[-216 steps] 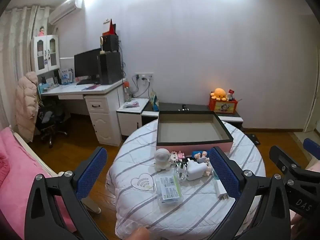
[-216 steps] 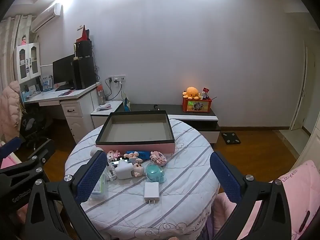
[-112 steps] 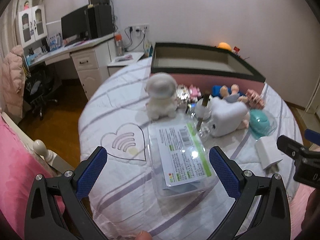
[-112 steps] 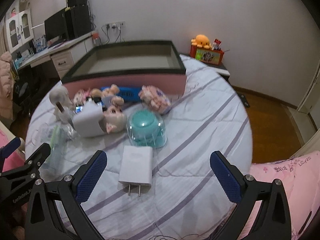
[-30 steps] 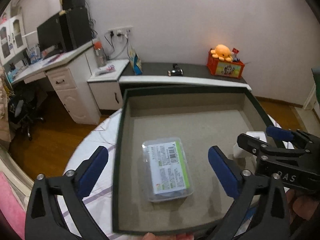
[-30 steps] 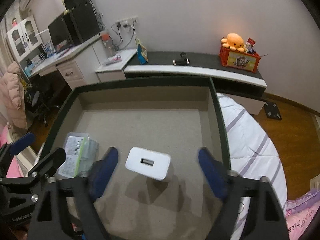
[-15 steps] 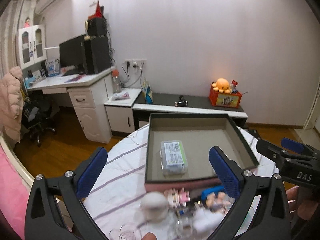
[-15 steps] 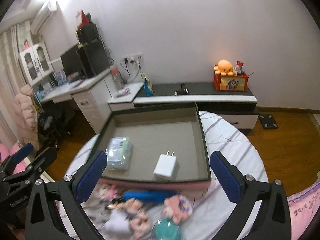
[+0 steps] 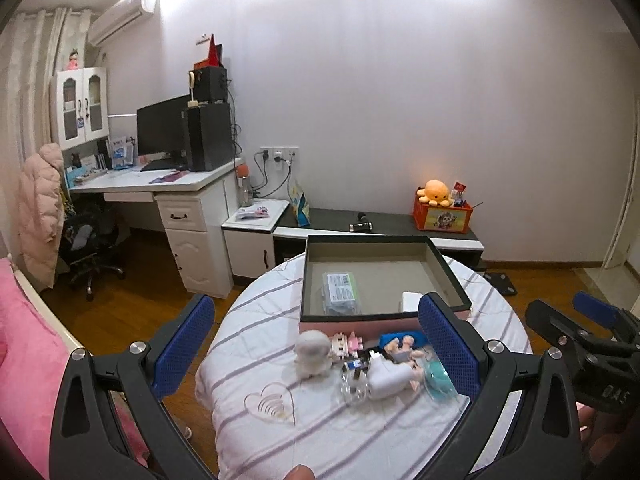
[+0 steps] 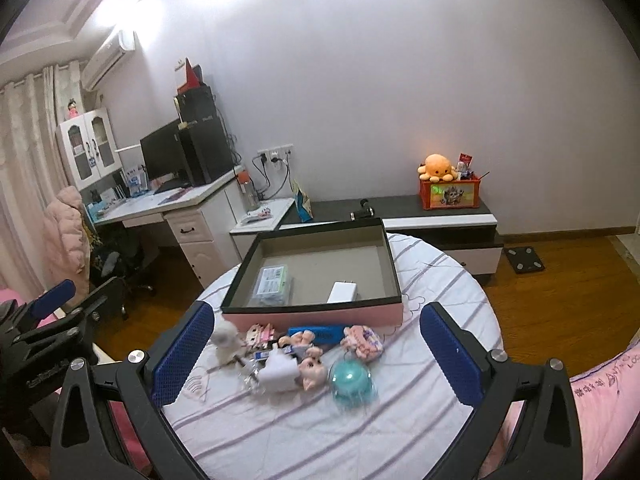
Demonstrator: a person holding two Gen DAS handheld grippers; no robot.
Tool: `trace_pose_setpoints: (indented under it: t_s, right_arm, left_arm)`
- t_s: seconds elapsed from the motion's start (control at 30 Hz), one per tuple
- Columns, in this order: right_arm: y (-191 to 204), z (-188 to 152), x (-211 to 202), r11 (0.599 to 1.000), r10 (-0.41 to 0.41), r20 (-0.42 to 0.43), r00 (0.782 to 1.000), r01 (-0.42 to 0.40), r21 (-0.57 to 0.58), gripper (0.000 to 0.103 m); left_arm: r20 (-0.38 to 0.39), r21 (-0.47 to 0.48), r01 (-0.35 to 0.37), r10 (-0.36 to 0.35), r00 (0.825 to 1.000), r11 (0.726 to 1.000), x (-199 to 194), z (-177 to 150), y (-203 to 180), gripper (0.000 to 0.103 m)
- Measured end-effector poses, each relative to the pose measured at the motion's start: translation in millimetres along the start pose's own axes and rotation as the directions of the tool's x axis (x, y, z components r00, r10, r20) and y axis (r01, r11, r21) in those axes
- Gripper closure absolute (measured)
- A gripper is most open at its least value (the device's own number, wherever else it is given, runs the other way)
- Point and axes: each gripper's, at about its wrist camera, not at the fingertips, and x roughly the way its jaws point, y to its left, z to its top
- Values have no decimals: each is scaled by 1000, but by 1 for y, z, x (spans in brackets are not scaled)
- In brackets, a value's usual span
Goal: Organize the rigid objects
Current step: 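Withdraw both tools from the tray back over the table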
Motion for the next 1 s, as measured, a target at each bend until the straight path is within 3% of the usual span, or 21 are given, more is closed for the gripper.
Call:
trace_pose_setpoints:
  t_s: [0.3, 1.0]
  right_arm:
    - [20, -25, -43, 999, -5, 36, 999, 7, -53, 0]
    - [35, -38, -49, 996, -14, 20, 1000, 15, -83, 0]
  left_arm:
    - [-15, -30, -7, 7, 1000, 1000, -36, -28, 10, 0]
    - [-33, -64, -3, 1, 999, 998, -44, -46, 22, 0]
